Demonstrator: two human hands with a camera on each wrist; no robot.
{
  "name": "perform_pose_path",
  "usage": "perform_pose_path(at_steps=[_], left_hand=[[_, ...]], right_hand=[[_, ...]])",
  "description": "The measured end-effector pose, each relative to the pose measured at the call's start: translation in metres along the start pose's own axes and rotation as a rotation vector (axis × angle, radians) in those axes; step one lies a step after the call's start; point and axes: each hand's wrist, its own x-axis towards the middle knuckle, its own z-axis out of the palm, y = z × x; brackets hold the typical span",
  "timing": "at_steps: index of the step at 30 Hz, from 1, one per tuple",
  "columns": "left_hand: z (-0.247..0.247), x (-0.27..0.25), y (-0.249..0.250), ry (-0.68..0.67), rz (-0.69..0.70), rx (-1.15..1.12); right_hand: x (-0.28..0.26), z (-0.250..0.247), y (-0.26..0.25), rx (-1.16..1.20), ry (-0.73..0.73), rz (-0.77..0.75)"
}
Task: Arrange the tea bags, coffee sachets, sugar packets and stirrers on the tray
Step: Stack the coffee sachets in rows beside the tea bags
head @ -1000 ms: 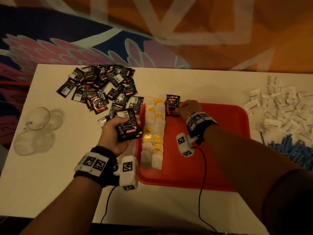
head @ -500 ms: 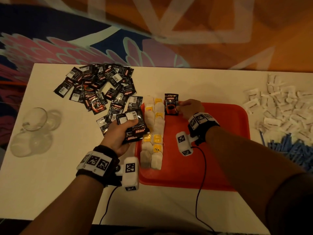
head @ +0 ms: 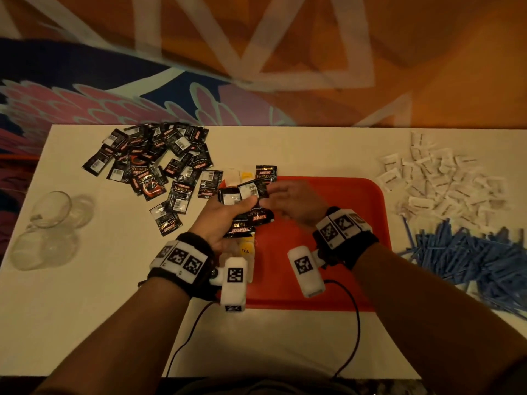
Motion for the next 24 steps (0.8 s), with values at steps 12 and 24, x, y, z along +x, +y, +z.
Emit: perform_pose_path(at_steps=[12,24], left_hand=[[0.048,-0.031,0.006,-0.063,-0.143,-0.222],[0.053,-0.033,0.013,0.029,0.086,0.005]], right_hand=[[-0.048,-0.017,0.002,-0.090,0.170,-0.433],[-0.050,-0.019,0.009,-0.236,0.185,-0.198]])
